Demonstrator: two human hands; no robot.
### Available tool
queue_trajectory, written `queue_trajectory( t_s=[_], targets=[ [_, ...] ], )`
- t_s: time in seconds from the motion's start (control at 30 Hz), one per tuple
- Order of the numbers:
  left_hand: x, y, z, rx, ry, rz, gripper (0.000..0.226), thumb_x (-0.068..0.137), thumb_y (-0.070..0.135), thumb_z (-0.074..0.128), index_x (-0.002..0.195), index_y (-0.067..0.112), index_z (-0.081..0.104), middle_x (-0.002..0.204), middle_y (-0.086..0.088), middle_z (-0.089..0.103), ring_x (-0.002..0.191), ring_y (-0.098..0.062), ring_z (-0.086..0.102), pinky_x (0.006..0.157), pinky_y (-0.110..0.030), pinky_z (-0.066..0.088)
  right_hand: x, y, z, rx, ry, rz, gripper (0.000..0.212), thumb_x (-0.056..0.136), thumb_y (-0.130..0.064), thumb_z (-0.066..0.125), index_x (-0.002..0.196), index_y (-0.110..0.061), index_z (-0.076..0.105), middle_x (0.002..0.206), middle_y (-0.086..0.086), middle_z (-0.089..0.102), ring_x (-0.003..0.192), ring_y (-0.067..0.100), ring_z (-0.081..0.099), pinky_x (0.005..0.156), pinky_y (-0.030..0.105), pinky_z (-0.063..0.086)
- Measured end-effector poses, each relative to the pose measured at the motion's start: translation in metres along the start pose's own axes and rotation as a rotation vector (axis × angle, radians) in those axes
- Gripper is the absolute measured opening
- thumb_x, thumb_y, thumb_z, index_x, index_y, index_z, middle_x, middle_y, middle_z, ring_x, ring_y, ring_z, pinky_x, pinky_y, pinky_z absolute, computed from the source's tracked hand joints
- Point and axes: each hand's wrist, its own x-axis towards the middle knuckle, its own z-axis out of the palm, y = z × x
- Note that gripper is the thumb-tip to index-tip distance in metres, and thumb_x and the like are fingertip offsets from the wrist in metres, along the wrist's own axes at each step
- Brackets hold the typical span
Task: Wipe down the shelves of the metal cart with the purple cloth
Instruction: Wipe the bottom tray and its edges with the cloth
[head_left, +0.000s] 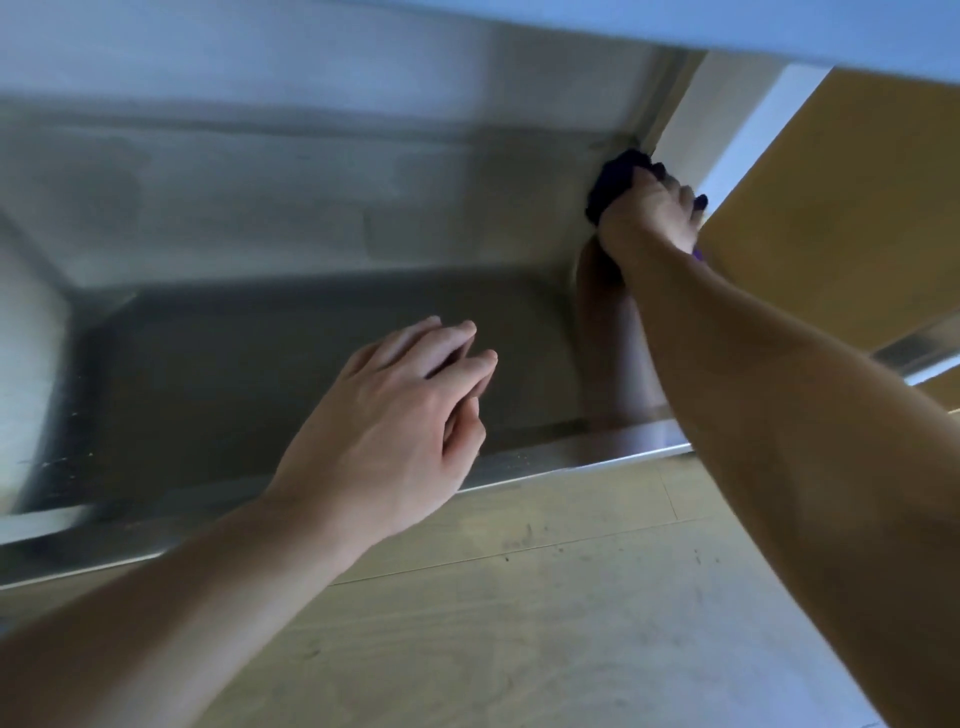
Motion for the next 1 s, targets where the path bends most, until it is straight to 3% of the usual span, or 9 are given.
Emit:
queue_trajectory(
  t_s=[0.23, 0.3, 0.4, 0.43, 0.5, 0.57, 0.67, 0.83, 1.0],
  targets=[
    [-0.003, 0.002, 0.000, 0.008, 0.020, 0.006, 0.043, 0.095, 0.032, 0.037, 0.133, 0.026, 0.055, 0.143, 0.006, 0.049, 0.135, -0.017, 0.041, 0.107, -0.034, 0.035, -0.060, -0.115, 0.015, 0.278, -0.307, -0.882, 0.041, 0.098, -0.017, 0.041, 0.138, -0.020, 0.053, 0.145, 0.003, 0.049, 0.132, 0.021, 0.045, 0.107, 0.024, 0.032],
    [-0.003, 0.002, 0.001, -0.002, 0.021, 0.013, 0.043, 0.095, 0.032, 0.037, 0.133, 0.027, 0.055, 0.143, 0.007, 0.048, 0.136, -0.016, 0.039, 0.108, -0.033, 0.034, -0.053, -0.103, 0.016, 0.265, -0.234, -0.842, 0.043, 0.094, -0.026, 0.039, 0.133, -0.026, 0.057, 0.139, 0.002, 0.056, 0.125, 0.023, 0.054, 0.103, 0.027, 0.041],
    [-0.001, 0.002, 0.001, -0.024, 0.017, 0.008, 0.044, 0.094, 0.033, 0.037, 0.135, 0.028, 0.055, 0.145, 0.007, 0.047, 0.138, -0.015, 0.037, 0.111, -0.032, 0.030, -0.023, -0.044, 0.005, 0.274, -0.089, -0.405, 0.041, 0.096, -0.029, 0.039, 0.133, -0.026, 0.057, 0.131, 0.003, 0.061, 0.119, 0.023, 0.057, 0.083, 0.009, 0.042],
    [-0.001, 0.003, 0.002, -0.024, 0.017, 0.008, 0.045, 0.095, 0.033, 0.037, 0.135, 0.028, 0.055, 0.146, 0.007, 0.046, 0.138, -0.014, 0.037, 0.111, -0.032, 0.030, -0.011, -0.020, -0.002, 0.247, -0.057, -0.255, 0.042, 0.096, -0.027, 0.039, 0.135, -0.025, 0.055, 0.134, 0.005, 0.058, 0.124, 0.025, 0.053, 0.088, 0.009, 0.041],
    [-0.001, 0.005, 0.003, -0.023, 0.012, 0.010, 0.045, 0.095, 0.033, 0.037, 0.136, 0.028, 0.054, 0.147, 0.007, 0.045, 0.139, -0.014, 0.036, 0.112, -0.032, 0.030, -0.003, 0.017, -0.015, 0.103, 0.000, -0.085, 0.048, 0.093, -0.020, 0.037, 0.139, -0.023, 0.048, 0.142, 0.010, 0.049, 0.132, 0.031, 0.041, 0.112, 0.031, 0.033],
    [-0.002, 0.006, 0.002, -0.024, 0.009, 0.010, 0.045, 0.095, 0.033, 0.037, 0.135, 0.028, 0.055, 0.147, 0.006, 0.046, 0.139, -0.014, 0.036, 0.113, -0.032, 0.030, -0.002, 0.023, -0.014, 0.003, 0.020, -0.054, 0.054, 0.089, -0.016, 0.037, 0.142, -0.024, 0.044, 0.146, 0.011, 0.042, 0.137, 0.032, 0.032, 0.117, 0.045, 0.023],
    [0.000, 0.005, 0.001, -0.025, 0.023, 0.011, 0.044, 0.094, 0.032, 0.038, 0.133, 0.026, 0.057, 0.145, 0.005, 0.048, 0.138, -0.015, 0.038, 0.112, -0.033, 0.032, -0.019, -0.018, 0.000, 0.030, -0.003, -0.211, 0.049, 0.093, -0.021, 0.039, 0.141, -0.027, 0.046, 0.148, 0.009, 0.040, 0.137, 0.033, 0.034, 0.114, 0.046, 0.026],
    [0.000, 0.003, 0.001, -0.003, 0.034, 0.012, 0.044, 0.093, 0.030, 0.038, 0.132, 0.025, 0.056, 0.141, 0.006, 0.050, 0.133, -0.015, 0.042, 0.105, -0.032, 0.035, -0.087, -0.117, 0.015, 0.301, -0.280, -0.921, 0.040, 0.099, -0.017, 0.042, 0.138, -0.013, 0.053, 0.142, 0.012, 0.051, 0.129, 0.028, 0.048, 0.106, 0.035, 0.037],
    [-0.001, 0.004, 0.003, -0.040, 0.047, 0.002, 0.047, 0.092, 0.029, 0.034, 0.133, 0.026, 0.056, 0.143, 0.006, 0.049, 0.135, -0.016, 0.041, 0.108, -0.034, 0.034, -0.079, -0.077, 0.015, 0.248, -0.173, -0.800, 0.047, 0.092, -0.030, 0.038, 0.135, -0.026, 0.056, 0.140, 0.006, 0.054, 0.126, 0.027, 0.051, 0.106, 0.036, 0.039]
  ],
)
